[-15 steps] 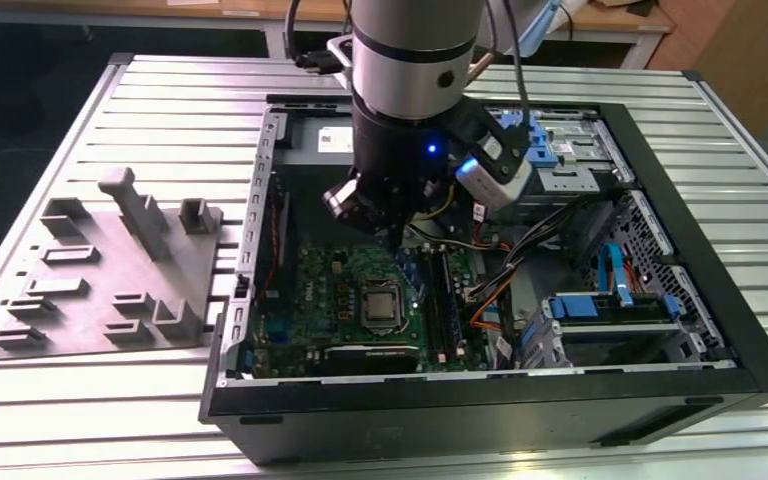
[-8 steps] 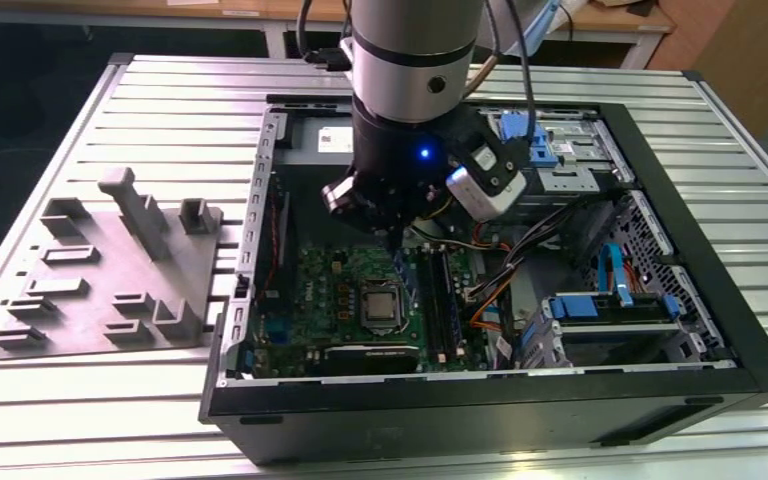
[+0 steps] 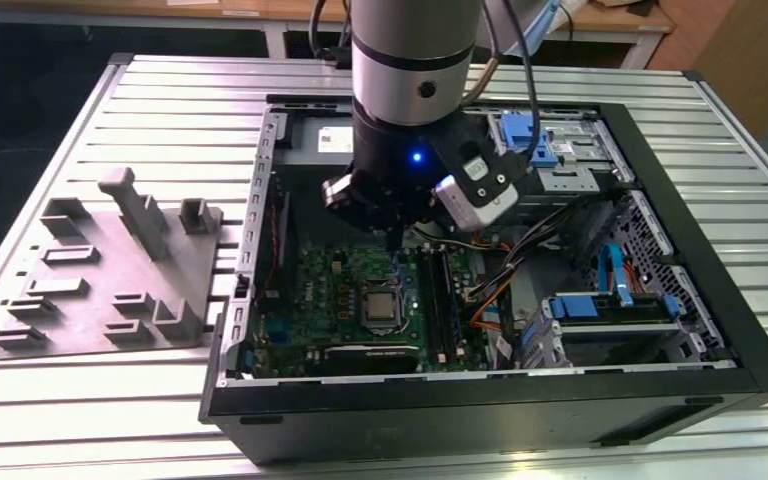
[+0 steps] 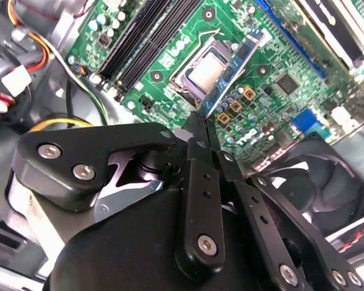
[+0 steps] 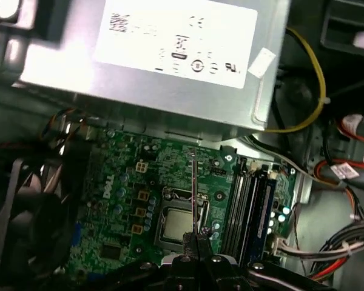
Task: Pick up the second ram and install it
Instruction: 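Insert the second ram into the second slot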
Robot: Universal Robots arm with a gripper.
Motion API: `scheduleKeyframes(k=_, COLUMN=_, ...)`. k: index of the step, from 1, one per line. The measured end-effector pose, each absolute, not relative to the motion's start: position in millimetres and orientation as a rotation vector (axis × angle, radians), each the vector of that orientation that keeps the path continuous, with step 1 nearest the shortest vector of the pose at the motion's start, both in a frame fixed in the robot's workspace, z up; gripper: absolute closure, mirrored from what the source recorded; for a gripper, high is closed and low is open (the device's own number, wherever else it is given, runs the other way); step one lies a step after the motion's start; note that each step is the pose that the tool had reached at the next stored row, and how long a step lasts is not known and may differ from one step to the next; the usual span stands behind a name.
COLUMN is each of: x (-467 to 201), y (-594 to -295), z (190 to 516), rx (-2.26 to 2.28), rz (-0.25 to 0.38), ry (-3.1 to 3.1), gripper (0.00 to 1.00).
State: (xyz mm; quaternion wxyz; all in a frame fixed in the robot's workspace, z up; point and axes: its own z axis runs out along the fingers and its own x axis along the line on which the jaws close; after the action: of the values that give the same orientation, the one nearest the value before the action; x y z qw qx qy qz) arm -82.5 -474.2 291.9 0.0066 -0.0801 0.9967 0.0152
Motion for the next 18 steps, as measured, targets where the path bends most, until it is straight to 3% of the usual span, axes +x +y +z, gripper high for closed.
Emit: scheduleKeyframes(k=18, x=-75.0, y=-474.2, z=288.0, rx=-0.035, rz=0.046, ry=3.126, gripper=0.88)
